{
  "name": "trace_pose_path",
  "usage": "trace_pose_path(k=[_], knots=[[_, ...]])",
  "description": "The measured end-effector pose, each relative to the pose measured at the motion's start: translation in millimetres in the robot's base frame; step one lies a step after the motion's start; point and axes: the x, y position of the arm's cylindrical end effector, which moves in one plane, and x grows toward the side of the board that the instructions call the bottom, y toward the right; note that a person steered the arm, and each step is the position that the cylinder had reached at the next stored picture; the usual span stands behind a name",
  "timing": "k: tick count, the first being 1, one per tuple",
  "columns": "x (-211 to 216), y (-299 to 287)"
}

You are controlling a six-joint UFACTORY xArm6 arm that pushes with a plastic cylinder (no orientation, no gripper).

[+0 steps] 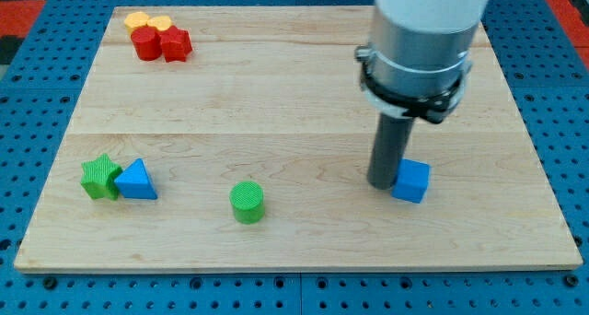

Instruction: Move the green circle to the blue cube

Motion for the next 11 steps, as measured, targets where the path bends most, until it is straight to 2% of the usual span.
trace_pose_path(k=[1, 2, 3, 4, 6, 7, 9, 11], knots=[[-5, 34], [33, 21], [92, -26], [109, -67], [101, -203], [47, -197], [13, -127], [7, -63]])
